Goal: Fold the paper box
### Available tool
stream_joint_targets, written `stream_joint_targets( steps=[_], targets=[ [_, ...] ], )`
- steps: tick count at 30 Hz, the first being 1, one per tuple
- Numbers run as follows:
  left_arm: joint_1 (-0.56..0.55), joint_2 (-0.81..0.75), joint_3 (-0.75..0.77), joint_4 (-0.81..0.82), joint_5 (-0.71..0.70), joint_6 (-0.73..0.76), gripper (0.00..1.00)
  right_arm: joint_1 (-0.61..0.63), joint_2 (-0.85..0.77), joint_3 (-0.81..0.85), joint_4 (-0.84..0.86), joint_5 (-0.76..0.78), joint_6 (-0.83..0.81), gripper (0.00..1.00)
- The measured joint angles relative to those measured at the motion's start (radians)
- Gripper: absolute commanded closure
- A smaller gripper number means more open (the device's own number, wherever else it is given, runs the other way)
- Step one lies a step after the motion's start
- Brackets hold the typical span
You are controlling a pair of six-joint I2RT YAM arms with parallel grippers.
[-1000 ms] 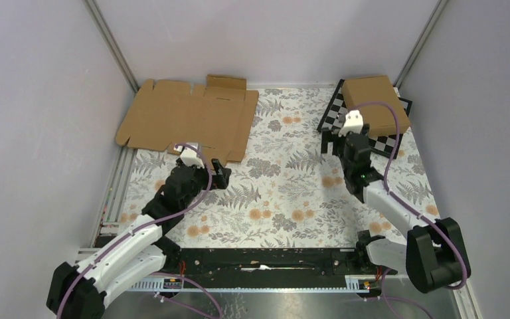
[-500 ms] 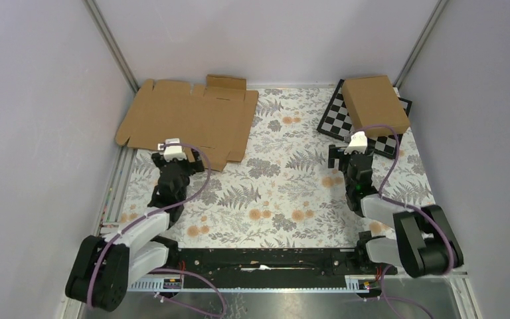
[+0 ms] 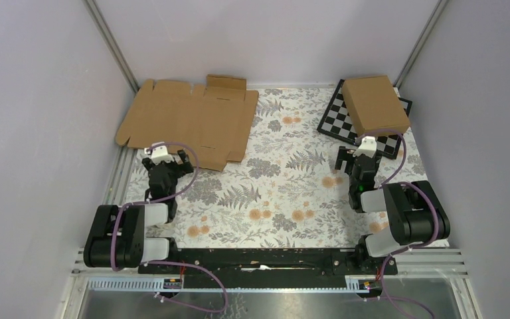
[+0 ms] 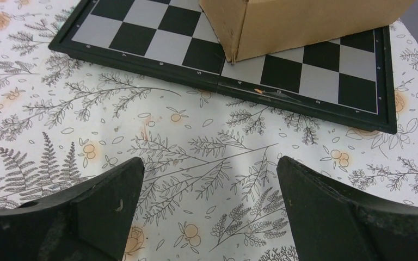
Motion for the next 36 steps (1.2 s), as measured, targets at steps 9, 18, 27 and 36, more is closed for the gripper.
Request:
stream_joint_targets(
  steps=[9,18,27,36],
  targets=[
    [0.063,0.183,-0.035,0.289,0.084,0.002,0.01,-0.005,0.036,-0.037,0.115,0.005,0.036,0.00],
    [0.018,0.215,0.049,0.237,0.158,0.058,0.01,-0.004,0.042,-0.055,0.165,0.010,0.042,0.00],
    [-0.056,0.215,0.054,0.220,0.064,0.095,0.01,-0.004,0.042,-0.055,0.170,0.010,0.042,0.00],
    [-0.089,0.215,0.039,0.242,0.043,0.129,0.01,-0.004,0.042,-0.055,0.170,0.010,0.042,0.00]
  ],
)
